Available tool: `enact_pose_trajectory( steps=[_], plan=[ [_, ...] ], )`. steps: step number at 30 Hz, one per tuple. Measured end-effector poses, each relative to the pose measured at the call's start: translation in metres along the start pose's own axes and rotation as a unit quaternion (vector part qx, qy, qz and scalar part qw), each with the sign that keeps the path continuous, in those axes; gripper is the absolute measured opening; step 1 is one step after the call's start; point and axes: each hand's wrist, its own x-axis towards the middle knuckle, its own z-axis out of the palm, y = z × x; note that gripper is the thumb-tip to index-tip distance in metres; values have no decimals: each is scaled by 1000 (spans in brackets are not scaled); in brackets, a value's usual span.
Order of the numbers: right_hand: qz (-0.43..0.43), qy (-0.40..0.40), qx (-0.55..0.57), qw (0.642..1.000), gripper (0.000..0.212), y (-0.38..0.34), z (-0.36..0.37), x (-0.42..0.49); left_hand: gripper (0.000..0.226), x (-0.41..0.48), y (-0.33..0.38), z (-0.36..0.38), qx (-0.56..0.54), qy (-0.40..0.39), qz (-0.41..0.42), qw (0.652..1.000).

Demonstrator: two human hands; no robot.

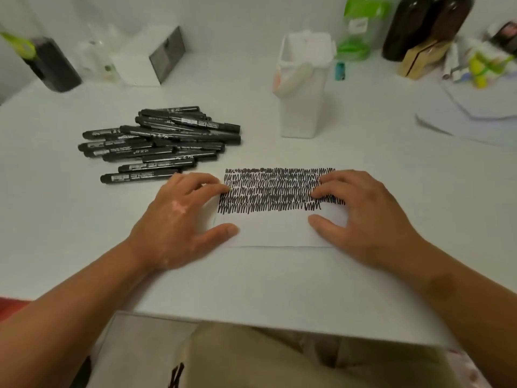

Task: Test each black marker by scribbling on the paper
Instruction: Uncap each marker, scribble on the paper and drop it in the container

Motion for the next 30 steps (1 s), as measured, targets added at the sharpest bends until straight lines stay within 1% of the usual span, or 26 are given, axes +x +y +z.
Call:
enact_pose_trajectory(
  steps=[5,8,9,11,12,13,14,17,20,23,25,27,29,30],
  plan=[
    [3,4,5,1000,33,0,-2,-4,69,0,2,0,8,1,2,1000],
    [8,1,10,1000,32,0,-3,-3,57,-1,1,-1,-18,21,-22,999],
    [12,2,12,1000,32,0,-4,-3,49,-1,1,-2,-23,46,-38,998],
    [20,5,17,1000,30,1,-6,-5,29,0,-5,-6,-1,129,-82,988],
    [23,9,22,999,29,0,-7,-5,24,2,-11,-10,26,163,-108,980],
    [25,15,27,999,27,0,-7,-5,24,4,-18,-14,56,179,-136,973],
    [27,22,32,999,26,1,-7,-4,26,6,-26,-18,85,175,-160,968],
    [34,39,44,998,22,1,-8,-3,29,4,-44,-27,150,114,-204,961],
    [34,51,56,997,22,-3,-10,-5,31,-1,-46,-27,167,70,-211,961],
    [30,66,69,995,25,-5,-12,-5,28,-2,-45,-29,167,38,-194,966],
    [25,80,69,994,24,-6,-12,-5,26,-1,-41,-32,155,16,-171,973],
    [15,103,65,992,20,-8,-13,-5,23,2,-31,-37,104,36,-155,982],
    [-3,134,73,988,18,-11,-18,-3,17,9,-15,-45,0,89,-173,981],
    [-16,147,80,986,18,-14,-21,-1,14,14,-6,-50,-80,105,-200,971]
  ],
)
